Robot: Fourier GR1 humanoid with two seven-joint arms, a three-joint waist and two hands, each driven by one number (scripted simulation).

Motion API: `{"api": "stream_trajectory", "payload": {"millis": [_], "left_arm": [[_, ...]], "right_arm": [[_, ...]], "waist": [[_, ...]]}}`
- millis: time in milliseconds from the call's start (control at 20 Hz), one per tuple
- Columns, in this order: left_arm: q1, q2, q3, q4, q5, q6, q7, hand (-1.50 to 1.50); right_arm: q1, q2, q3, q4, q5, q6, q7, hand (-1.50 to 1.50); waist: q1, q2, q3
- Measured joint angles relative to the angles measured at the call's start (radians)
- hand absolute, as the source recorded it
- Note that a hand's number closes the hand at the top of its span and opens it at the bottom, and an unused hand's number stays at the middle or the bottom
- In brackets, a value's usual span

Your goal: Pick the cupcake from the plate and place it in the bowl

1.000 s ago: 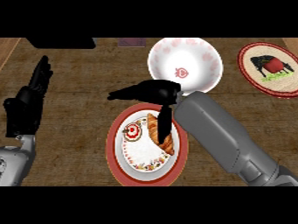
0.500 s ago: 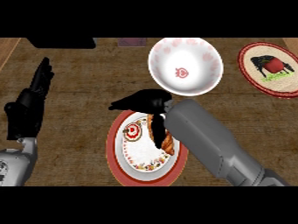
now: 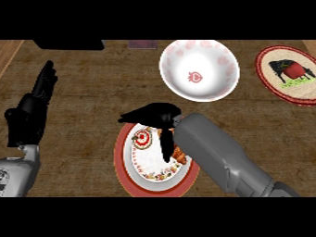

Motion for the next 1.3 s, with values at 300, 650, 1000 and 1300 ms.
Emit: {"api": "stream_trajectory", "payload": {"millis": [300,650,1000,1300], "left_arm": [[-0.017,-0.03,-0.005,0.006,-0.025,-0.003,0.01,0.0],[-0.038,-0.038,0.002,-0.003,-0.039,-0.016,0.036,0.0],[-0.044,-0.043,0.029,0.025,-0.042,-0.033,0.02,0.0],[-0.011,-0.044,0.032,0.003,-0.044,-0.047,0.011,0.0]], "right_arm": [[0.004,0.002,0.098,0.024,-0.052,-0.056,-0.007,1.5],[-0.006,0.002,0.184,0.057,-0.058,-0.16,-0.082,1.5],[-0.014,0.002,0.209,0.063,-0.108,-0.207,-0.127,1.5],[0.043,0.002,0.255,-0.078,-0.148,-0.283,0.069,1.5]], "waist": [[0.006,0.002,0.0],[0.013,0.003,0.0],[0.01,0.003,0.0],[0.013,-0.004,0.0]]}}
